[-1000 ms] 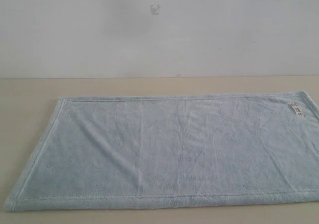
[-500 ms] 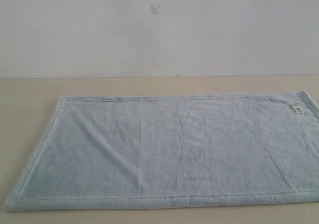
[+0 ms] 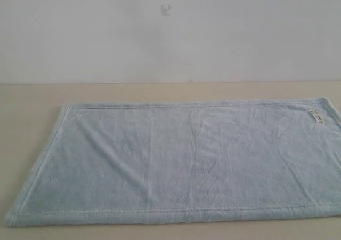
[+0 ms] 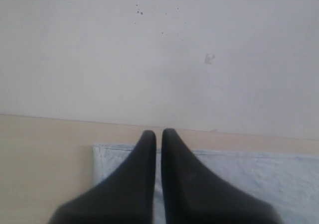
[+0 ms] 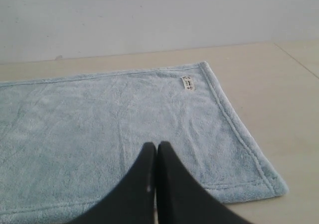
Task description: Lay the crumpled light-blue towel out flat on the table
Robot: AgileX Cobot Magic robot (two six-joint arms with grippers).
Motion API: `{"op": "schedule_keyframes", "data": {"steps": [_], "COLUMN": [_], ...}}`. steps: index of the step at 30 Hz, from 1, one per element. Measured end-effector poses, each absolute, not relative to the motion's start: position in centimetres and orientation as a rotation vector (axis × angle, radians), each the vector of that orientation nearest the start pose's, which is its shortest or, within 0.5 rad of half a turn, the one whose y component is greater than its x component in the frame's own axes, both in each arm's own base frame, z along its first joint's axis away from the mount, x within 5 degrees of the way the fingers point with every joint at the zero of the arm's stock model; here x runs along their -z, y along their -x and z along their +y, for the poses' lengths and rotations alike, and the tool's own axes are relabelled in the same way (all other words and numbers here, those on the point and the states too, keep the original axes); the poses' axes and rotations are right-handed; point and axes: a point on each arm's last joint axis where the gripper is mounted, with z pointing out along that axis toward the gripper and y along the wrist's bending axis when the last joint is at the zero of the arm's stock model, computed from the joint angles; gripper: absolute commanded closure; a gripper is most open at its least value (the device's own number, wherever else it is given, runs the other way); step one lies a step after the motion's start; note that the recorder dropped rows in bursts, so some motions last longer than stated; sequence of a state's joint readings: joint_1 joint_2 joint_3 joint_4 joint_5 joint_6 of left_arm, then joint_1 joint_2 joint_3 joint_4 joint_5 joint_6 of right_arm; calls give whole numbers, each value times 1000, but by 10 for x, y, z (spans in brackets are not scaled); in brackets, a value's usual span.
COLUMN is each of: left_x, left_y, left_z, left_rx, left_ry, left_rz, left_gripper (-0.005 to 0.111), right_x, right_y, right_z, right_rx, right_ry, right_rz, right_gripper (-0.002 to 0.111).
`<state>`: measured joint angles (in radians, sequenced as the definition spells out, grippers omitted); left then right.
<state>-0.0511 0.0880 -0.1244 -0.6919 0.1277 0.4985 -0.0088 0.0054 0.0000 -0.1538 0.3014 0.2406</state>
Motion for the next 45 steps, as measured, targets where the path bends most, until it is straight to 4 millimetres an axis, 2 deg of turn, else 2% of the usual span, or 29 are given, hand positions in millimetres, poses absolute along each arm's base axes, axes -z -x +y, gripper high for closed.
{"op": "schedule_keyframes", "data": {"steps": [4, 7, 12, 16, 21, 45], "left_x": [-216, -204, -200, -184, -186, -187], "left_y": [-57, -57, -56, -54, -54, -55], "left_z": [-3, 1, 7, 6, 6, 6], "left_rx": [-5, 23, 42, 66, -35, -47], "left_ry": [-43, 79, 243, 300, 173, 158], "left_rz": [1553, 1599, 1623, 1781, 1770, 1766], "left_gripper": [103, 103, 103, 103, 103, 103], "right_x": [-185, -184, -184, -184, -184, -184], "right_y": [-54, -54, -54, -54, -54, -54], "right_z": [-5, -5, -5, -5, -5, -5], "right_rx": [-18, -18, -18, -18, -18, -18], "right_ry": [-126, -127, -129, -129, -130, -130], "right_rz": [1794, 1798, 1805, 1806, 1807, 1807], "right_gripper": [109, 109, 109, 109, 109, 109]}}
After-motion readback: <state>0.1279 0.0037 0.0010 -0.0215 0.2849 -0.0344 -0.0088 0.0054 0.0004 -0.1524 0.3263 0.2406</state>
